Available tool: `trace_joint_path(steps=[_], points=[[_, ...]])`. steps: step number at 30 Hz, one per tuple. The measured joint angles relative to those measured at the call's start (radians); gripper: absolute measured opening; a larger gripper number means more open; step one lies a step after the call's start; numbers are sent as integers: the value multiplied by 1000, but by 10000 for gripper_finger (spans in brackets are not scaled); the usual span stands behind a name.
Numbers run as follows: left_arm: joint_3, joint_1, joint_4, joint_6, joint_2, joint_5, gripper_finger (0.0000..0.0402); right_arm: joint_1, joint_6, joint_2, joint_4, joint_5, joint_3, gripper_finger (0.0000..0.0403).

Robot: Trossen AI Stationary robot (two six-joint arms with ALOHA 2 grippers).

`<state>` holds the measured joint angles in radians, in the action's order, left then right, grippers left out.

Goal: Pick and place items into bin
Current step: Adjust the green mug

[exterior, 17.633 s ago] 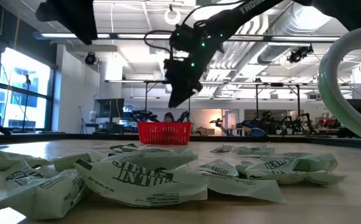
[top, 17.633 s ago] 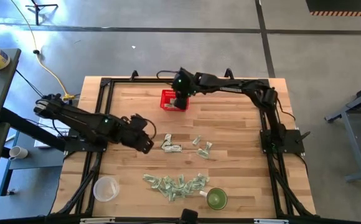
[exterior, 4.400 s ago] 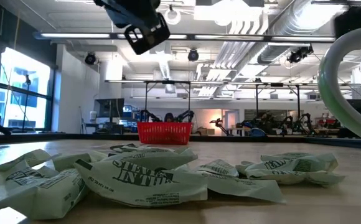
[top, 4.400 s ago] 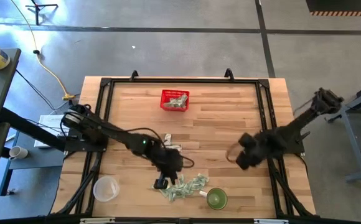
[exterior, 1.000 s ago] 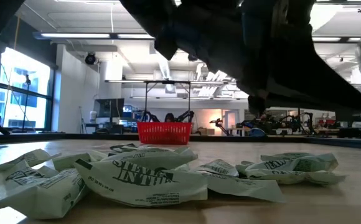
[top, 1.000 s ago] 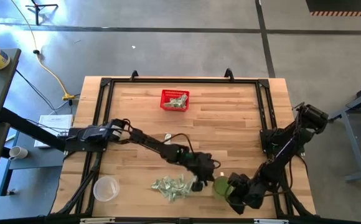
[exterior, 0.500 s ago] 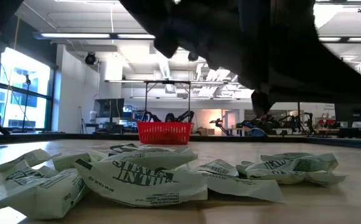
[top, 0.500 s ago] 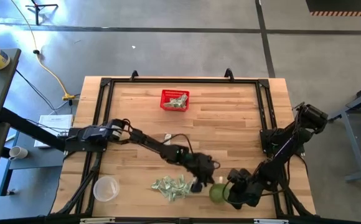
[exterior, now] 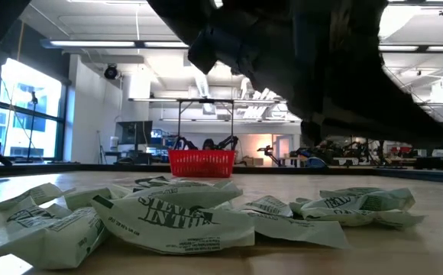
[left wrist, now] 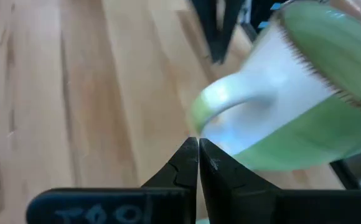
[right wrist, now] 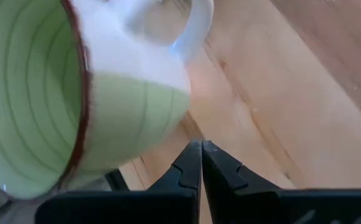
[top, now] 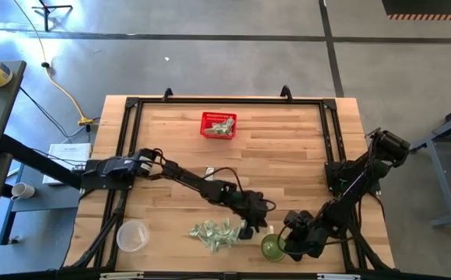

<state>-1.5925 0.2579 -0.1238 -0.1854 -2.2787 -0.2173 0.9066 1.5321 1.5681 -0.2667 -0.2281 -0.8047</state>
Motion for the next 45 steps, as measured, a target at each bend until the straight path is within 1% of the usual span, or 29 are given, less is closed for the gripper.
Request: trace_joint_path(steps=[3, 6, 9, 13, 15, 18, 22, 25, 28, 31, 33, 34, 37, 39, 42, 45], points=[[1, -6, 50, -1, 13, -28, 53, 42, 23, -3, -1, 6, -2, 6], [0, 5, 96, 11, 29, -40, 53, 89, 70, -3, -5, 36, -20, 6], [0, 12, 105, 25, 32, -45, 53, 118, 112, -3, 19, 59, -51, 2], [0, 11, 116, 25, 32, -44, 53, 124, 113, 24, 58, 17, -136, 1], [0, 10, 126, 24, 32, -43, 53, 120, 111, 71, 47, -10, -183, 1], [0, 11, 146, 26, 32, -43, 53, 107, 115, 173, 45, -9, -256, 1], [0, 11, 171, 64, 32, -48, 53, 90, 128, 322, 38, -9, -396, 1], [0, 10, 203, 117, 32, -75, 53, 81, 142, 404, -39, -32, -520, 1], [2, 10, 306, 173, 44, -87, 53, 73, 148, 460, -218, -55, -645, 0], [-1, 10, 346, 232, 61, -87, 53, 66, 179, 502, -412, -55, -753, 0], [2, 10, 398, 264, 79, -87, 53, 61, 195, 528, -494, -55, -818, 0], [0, 10, 387, 279, 81, -87, 53, 61, 199, 540, -526, -53, -846, 0], [2, 10, 420, 297, 102, -84, 53, 61, 216, 577, -593, -37, -915, 0], [-1, 10, 404, 315, 105, -83, 53, 58, 222, 596, -612, -22, -945, 0], [1, 11, 408, 321, 103, -89, 53, 47, 233, 616, -621, -2, -962, 0], [1, 10, 403, 321, 103, -91, 53, 28, 234, 628, -624, -7, -964, 0]])
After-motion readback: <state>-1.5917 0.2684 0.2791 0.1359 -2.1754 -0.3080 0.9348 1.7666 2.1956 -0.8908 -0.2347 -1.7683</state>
